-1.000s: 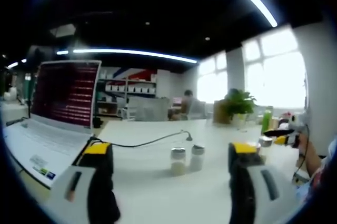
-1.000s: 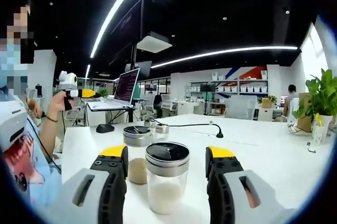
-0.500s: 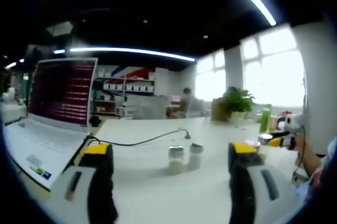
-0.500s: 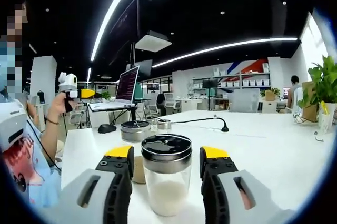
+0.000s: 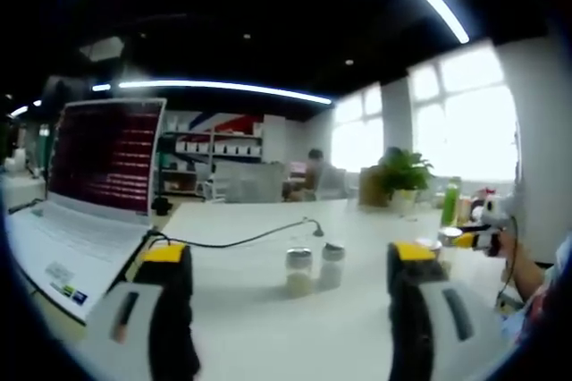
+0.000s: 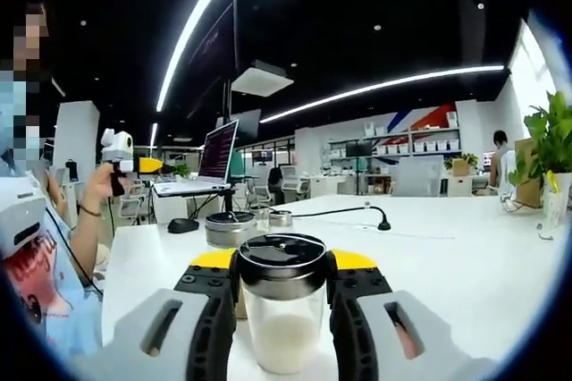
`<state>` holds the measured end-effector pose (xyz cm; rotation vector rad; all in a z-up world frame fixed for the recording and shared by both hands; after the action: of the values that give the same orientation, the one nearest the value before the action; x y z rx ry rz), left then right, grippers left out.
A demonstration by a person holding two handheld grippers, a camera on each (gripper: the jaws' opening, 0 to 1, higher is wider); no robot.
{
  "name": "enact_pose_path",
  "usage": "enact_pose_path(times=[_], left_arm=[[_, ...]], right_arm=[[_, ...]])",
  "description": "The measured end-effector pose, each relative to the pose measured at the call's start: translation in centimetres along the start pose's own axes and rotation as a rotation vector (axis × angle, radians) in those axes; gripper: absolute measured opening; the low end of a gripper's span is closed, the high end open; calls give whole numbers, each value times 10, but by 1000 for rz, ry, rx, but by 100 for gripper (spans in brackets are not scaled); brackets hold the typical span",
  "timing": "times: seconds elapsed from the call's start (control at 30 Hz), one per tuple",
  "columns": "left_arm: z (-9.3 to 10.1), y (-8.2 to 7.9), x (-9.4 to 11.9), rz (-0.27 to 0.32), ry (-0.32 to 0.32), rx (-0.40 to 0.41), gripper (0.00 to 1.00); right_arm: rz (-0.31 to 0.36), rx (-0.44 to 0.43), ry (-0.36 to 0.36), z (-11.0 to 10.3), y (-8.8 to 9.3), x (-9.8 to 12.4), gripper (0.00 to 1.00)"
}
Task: Rotate the seasoning bottle until the label or dispensing opening points toward the visible target arrow and the bottle remains upright within the marked orientation range
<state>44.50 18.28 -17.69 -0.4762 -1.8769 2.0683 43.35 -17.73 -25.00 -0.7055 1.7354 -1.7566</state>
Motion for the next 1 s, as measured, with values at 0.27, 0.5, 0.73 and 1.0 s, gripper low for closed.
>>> enact_pose_path(times=[0.27,0.5,0.73,1.0], left_arm=[[-1,0,0,1,-1,-1,95],[0,0,1,0,0,-3,95],[-1,-1,2,2,-3,-1,95],[-8,1,3,1,-22,14,95]], right_arm=[[11,4,3,0,0,0,38],[13,6,23,-1,0,-1,38],[1,12,45,-1,0,-1,38],[-6,19,74,-2,0,-2,38]])
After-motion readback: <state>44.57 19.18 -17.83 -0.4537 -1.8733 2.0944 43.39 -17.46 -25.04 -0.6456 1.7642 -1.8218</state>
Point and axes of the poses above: the point that each gripper's makers call its tool centre point, and the gripper's own axes: x roughly backward along the fingers, z roughly to its right, y roughly out of its underside, the point moved 2 cm from there along x, roughly backward along the fingers, and after that the axes turned 2 degrees about x, right-handed, at the moved point
